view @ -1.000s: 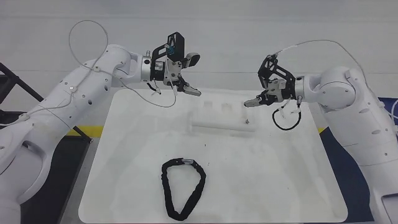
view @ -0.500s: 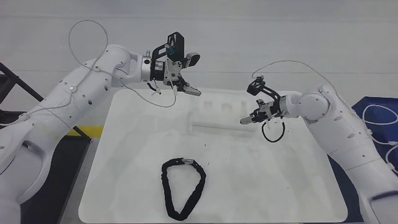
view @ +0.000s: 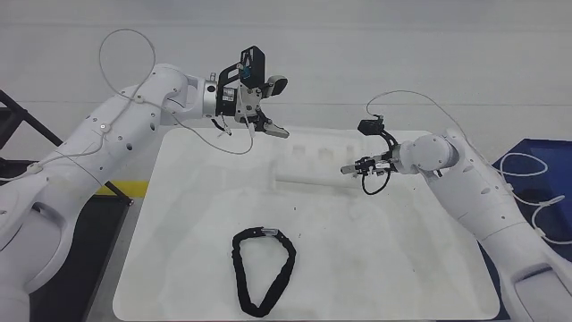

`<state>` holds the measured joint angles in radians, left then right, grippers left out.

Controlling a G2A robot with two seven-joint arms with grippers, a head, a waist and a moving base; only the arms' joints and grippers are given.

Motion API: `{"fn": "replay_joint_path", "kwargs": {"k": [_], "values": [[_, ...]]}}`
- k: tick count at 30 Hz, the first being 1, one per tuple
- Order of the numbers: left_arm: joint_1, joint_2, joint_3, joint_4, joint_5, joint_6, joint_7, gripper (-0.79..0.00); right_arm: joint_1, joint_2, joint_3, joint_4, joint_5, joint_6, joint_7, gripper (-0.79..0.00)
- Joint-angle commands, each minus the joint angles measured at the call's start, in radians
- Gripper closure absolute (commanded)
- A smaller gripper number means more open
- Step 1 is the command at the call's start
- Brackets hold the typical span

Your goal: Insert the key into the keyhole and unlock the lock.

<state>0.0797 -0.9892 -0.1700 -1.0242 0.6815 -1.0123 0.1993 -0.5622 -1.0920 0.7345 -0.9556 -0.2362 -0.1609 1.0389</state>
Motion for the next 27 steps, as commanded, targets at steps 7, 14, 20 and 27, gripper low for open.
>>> {"fn": "replay_joint_path", "kwargs": {"k": [7, 14, 20, 27], "values": [[0.000, 0.000, 0.000, 0.000, 0.000, 0.000, 0.000, -0.785, 0.007, -0.026, -0.015, 0.038, 0.010, 0.050, -0.076, -0.785], [0.000, 0.000, 0.000, 0.000, 0.000, 0.000, 0.000, -0.785, 0.007, -0.026, -0.015, 0.038, 0.010, 0.050, -0.076, -0.785], [0.000, 0.000, 0.000, 0.000, 0.000, 0.000, 0.000, -0.785, 0.007, -0.026, -0.015, 0.038, 0.010, 0.050, -0.076, -0.785], [0.000, 0.000, 0.000, 0.000, 0.000, 0.000, 0.000, -0.785, 0.005, -0.032, -0.042, -0.026, -0.065, 0.062, -0.062, -0.785]]}}
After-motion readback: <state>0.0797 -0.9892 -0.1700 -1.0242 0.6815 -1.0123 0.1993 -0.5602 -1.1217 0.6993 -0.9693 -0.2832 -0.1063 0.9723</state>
